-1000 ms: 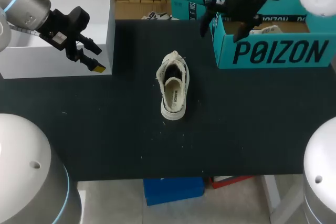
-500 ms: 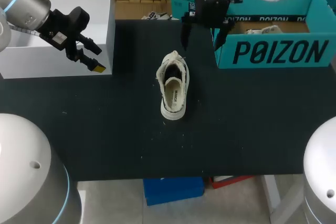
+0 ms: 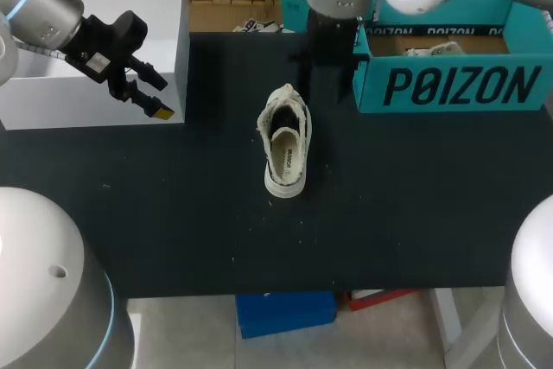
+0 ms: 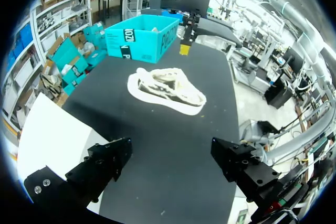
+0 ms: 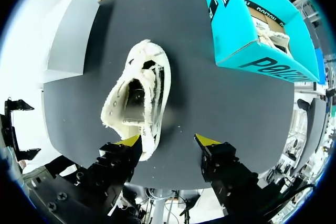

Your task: Take the shoe out of the shoebox, open the shoe tongue, remove and reinsert the insole, then place the shoe into the shoebox

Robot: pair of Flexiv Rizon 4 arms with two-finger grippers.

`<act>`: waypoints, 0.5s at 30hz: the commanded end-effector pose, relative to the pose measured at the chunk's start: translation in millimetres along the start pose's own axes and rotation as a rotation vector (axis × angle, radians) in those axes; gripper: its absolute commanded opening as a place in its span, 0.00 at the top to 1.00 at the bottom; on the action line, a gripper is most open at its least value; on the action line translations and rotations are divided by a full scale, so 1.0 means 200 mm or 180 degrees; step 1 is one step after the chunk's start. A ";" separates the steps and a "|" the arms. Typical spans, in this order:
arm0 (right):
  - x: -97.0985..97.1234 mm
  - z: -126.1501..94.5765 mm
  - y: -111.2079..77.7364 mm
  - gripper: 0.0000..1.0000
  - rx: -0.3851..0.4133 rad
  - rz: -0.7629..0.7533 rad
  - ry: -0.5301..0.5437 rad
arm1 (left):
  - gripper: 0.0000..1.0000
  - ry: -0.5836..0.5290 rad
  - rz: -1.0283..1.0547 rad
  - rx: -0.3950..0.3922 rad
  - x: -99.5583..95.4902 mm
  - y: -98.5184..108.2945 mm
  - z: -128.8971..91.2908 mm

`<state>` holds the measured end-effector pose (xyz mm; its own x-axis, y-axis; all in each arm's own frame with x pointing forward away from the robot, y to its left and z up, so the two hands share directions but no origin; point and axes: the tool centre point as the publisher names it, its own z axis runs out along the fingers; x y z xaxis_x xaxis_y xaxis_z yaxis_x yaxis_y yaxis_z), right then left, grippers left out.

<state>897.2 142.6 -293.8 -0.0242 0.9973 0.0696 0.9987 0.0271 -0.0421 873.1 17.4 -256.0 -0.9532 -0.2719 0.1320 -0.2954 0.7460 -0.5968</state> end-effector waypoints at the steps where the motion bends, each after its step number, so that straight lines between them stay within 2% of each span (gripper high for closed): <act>1: 0.01 0.11 0.02 0.38 0.0023 0.0014 0.0034 | 0.00 -0.0016 -0.0002 -0.0006 0.01 0.00 0.00; 10: 0.04 0.31 0.05 0.36 0.0089 0.0047 0.0130 | 0.00 -0.0016 -0.0002 -0.0006 0.01 0.00 0.00; 15: 0.06 0.38 0.06 0.38 0.0117 0.0068 0.0184 | 0.00 -0.0016 -0.0002 -0.0006 0.01 0.00 0.00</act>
<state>901.4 155.9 -356.3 0.0019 0.9927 0.1210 0.9974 0.0068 -0.0722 873.1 17.4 -256.0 -0.9532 -0.2720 0.1320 -0.2955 0.7460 -0.5968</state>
